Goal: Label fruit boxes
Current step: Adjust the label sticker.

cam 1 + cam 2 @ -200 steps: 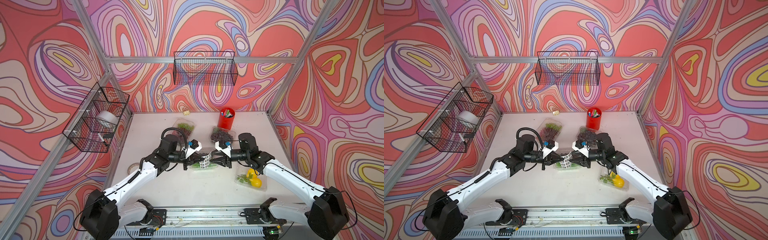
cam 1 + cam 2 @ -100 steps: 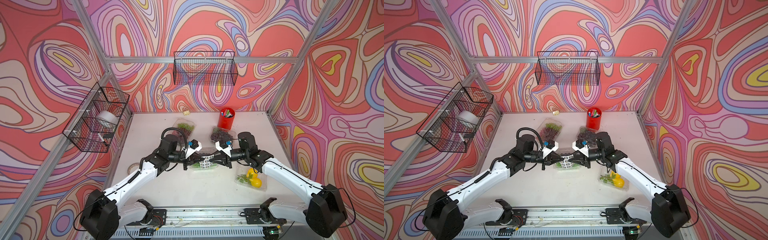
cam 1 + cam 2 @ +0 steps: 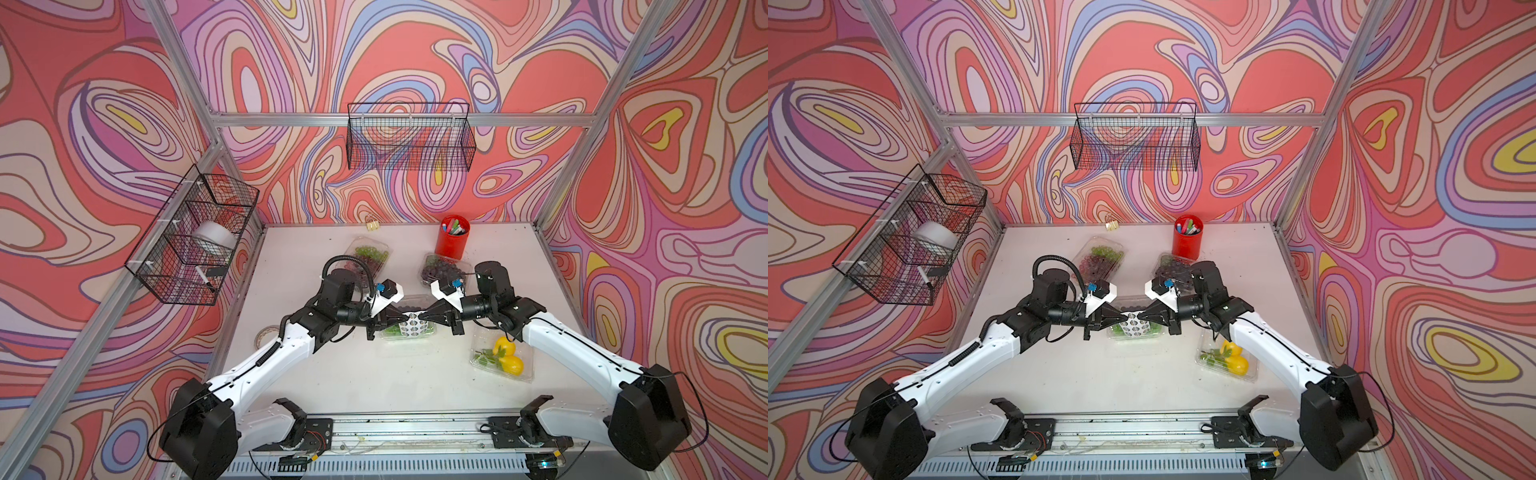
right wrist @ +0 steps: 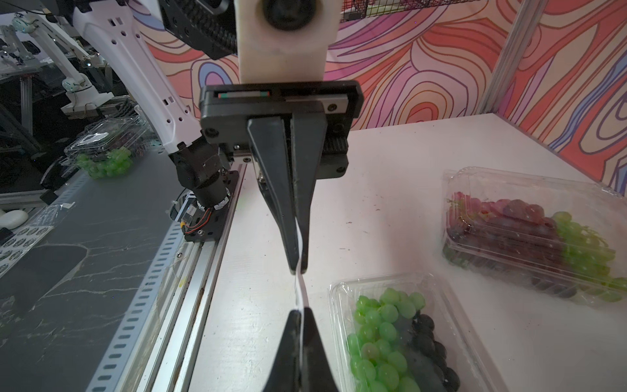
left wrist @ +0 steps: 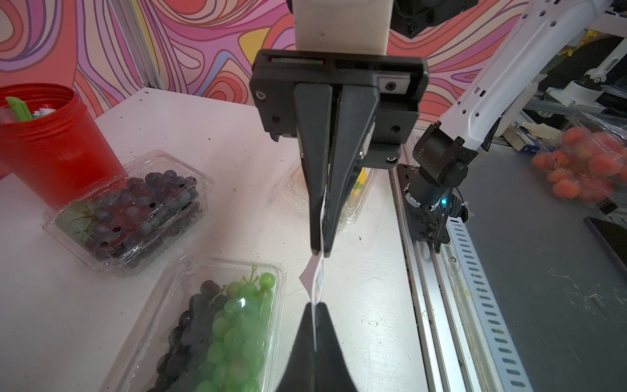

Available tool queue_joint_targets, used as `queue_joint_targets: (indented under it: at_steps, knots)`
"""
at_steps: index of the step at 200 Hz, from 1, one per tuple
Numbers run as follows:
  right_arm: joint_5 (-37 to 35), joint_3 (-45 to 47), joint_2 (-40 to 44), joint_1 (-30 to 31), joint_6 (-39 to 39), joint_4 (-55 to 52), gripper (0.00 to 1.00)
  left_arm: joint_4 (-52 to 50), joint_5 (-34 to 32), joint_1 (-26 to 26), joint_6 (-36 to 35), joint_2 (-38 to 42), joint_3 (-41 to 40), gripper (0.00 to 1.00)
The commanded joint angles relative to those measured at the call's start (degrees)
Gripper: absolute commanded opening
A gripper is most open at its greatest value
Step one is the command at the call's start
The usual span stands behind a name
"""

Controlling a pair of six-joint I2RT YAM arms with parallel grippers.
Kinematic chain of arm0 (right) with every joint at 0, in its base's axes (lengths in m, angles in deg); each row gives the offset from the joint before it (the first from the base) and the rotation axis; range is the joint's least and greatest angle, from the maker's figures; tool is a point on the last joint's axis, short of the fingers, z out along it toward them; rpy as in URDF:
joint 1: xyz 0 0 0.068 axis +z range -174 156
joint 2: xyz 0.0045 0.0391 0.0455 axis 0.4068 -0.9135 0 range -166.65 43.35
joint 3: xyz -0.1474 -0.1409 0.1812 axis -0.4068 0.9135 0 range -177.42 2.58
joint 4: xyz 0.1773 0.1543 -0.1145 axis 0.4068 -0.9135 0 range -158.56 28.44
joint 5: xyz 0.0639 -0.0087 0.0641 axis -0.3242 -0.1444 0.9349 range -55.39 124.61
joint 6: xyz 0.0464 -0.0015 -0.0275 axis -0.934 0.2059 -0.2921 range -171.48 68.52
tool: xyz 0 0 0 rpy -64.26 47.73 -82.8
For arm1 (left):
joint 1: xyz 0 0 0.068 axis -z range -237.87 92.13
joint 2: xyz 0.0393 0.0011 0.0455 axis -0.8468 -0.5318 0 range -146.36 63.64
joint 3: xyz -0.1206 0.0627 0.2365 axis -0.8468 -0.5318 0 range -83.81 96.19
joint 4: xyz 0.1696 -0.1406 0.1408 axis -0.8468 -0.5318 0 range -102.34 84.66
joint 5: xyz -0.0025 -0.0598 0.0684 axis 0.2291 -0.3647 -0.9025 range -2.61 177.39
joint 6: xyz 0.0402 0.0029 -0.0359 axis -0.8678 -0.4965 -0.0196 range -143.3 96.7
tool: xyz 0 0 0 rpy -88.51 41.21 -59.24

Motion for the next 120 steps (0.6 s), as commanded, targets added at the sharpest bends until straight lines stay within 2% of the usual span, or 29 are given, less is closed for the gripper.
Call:
queue_joint_targets:
  at_steps: [1, 120]
  knots:
    - [2.2, -1.4, -0.9, -0.1, 2.9, -2.4, 0.0, 0.8, 1.4, 0.5, -0.9, -1.4, 0.2, 0.0]
    - [3.1, -1.7, -2.2, -0.2, 3.2, -2.2, 0.0, 2.0, 1.1, 2.1, -1.3, -3.7, 2.2, 0.0]
